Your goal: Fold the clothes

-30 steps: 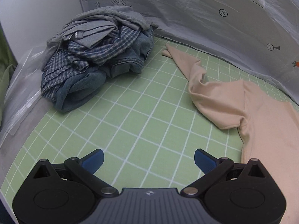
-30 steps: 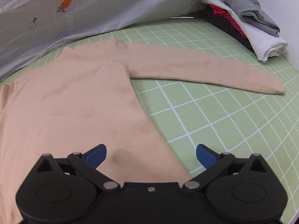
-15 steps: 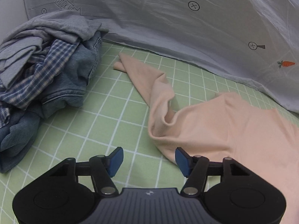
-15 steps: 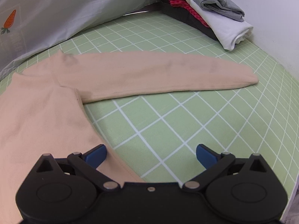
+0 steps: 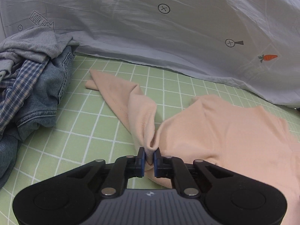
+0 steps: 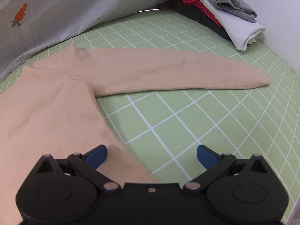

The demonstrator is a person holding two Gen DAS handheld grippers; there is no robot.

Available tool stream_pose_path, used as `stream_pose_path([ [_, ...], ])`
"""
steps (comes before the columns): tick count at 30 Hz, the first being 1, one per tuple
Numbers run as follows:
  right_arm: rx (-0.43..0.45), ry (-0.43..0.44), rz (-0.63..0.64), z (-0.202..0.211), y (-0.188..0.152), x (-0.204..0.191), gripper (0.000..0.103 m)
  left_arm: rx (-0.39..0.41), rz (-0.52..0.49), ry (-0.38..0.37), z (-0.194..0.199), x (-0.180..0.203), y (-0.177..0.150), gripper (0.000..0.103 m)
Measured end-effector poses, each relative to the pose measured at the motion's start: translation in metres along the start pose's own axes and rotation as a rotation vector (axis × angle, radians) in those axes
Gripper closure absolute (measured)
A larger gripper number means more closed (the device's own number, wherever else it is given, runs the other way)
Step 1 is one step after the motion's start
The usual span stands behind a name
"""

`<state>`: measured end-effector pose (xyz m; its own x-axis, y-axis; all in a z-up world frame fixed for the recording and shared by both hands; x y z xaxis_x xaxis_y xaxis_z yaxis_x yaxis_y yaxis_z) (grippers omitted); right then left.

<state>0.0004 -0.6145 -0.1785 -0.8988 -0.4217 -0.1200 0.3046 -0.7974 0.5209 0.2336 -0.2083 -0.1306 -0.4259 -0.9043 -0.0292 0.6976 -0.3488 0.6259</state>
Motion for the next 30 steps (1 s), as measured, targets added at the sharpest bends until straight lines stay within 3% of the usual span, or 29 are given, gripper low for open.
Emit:
stream_pose_path([
  [7, -0.015, 0.028, -0.037, 0.002, -0.009, 0.009, 0.000, -0.081, 0.015, -0.115, 0.034, 0.049, -0.037, 0.094],
  [10, -0.017, 0.034, -0.029, 0.002, -0.010, 0.008, 0.000, -0.101, -0.070, -0.161, 0.040, 0.072, -0.049, 0.092],
  [14, -0.020, 0.041, -0.019, 0.003, -0.011, 0.007, 0.000, -0.089, -0.008, -0.152, 0.046, 0.056, -0.041, 0.088],
  [18, -0.017, 0.040, -0.013, 0.003, -0.012, 0.007, 0.000, -0.052, 0.125, -0.118, 0.049, 0.019, -0.029, 0.069],
  [23, -0.009, 0.036, -0.008, 0.002, -0.011, 0.003, 0.000, -0.085, 0.143, -0.057, 0.020, -0.005, -0.016, 0.066],
  [30, -0.007, 0.034, -0.004, 0.000, -0.009, -0.002, 0.000, -0.131, 0.169, 0.028, -0.019, -0.040, 0.002, 0.054],
])
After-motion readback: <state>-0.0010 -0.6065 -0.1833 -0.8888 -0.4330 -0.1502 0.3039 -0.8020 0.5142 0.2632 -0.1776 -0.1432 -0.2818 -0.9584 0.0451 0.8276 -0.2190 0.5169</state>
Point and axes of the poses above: each gripper's, at about its wrist camera, not at the fingertips, and z roughly against the way its jaws point, x to its right, y to its top, the point moved 3 cm from there along -z, roughly the way its jaws point, and after that the axes turned 15 degrees about -z, right-handed, at the moved point
